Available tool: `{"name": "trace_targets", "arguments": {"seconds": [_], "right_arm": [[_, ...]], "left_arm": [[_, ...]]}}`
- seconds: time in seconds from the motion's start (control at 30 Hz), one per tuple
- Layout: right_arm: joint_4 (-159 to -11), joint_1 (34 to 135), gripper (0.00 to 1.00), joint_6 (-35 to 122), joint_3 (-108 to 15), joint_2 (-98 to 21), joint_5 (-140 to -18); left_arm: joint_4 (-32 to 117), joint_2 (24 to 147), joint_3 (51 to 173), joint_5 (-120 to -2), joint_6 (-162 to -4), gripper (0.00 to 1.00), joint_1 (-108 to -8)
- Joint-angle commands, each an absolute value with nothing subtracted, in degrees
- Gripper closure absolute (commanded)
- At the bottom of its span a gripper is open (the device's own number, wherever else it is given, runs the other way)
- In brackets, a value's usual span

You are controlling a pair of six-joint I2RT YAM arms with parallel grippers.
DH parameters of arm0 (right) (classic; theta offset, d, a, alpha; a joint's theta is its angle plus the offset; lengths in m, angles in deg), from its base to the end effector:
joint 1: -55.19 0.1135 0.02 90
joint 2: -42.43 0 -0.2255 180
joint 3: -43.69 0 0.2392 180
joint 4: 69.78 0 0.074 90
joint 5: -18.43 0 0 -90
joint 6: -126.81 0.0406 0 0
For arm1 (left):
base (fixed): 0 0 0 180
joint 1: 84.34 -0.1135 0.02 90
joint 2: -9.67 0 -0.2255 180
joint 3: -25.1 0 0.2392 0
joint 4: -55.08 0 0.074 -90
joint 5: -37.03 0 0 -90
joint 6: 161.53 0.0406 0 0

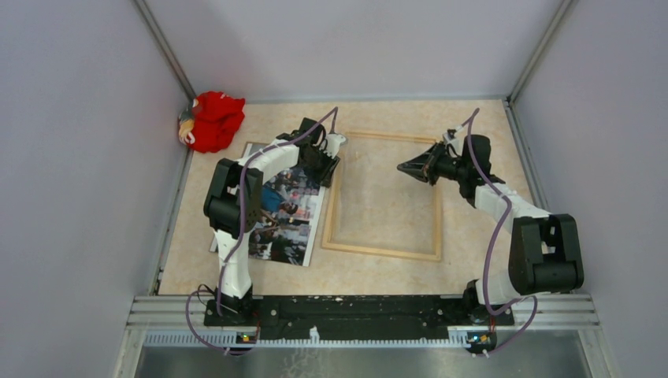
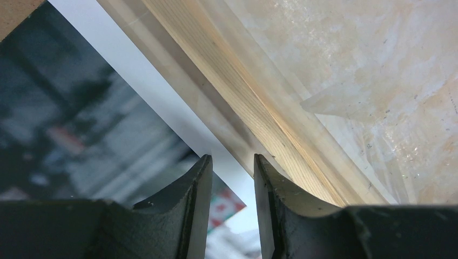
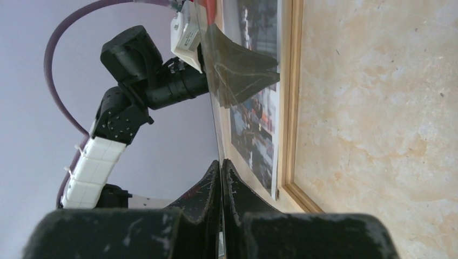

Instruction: Put the photo into the frame

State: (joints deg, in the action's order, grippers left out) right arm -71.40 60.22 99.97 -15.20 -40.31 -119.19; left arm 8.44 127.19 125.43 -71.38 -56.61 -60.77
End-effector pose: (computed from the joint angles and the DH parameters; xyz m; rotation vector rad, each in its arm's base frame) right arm 0.2980 0.0563 0.1969 0.5203 2.1677 1.5447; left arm 0.3636 -0.1726 0.1418 0.9757 2.4893 -0.4786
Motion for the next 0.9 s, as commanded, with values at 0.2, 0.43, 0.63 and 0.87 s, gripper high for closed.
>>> {"name": "trace_targets", "arguments": {"seconds": [0.2, 0.43, 0.63, 0.87], "right_arm": [[-68.8, 61.9, 1.00, 105.5, -19.5, -39.8, -114.3], [-68.6, 63.4, 1.00, 107.4, -19.5, -38.7, -111.8], [-70.5, 64.2, 1.00, 106.8, -18.8, -37.3, -110.3], [-72.2, 64.2, 1.00, 107.2, -20.6, -36.6, -109.3]], "left_arm": [[4.8, 127.9, 122.8, -73.8, -57.7, 0.60, -60.2], [4.4, 127.1, 122.7, -74.6, -57.4, 0.61, -60.3], [4.3, 126.7, 122.5, -74.8, -57.4, 0.61, -60.3], [4.1, 127.0, 122.5, -74.4, -57.4, 0.62, -60.3]]}}
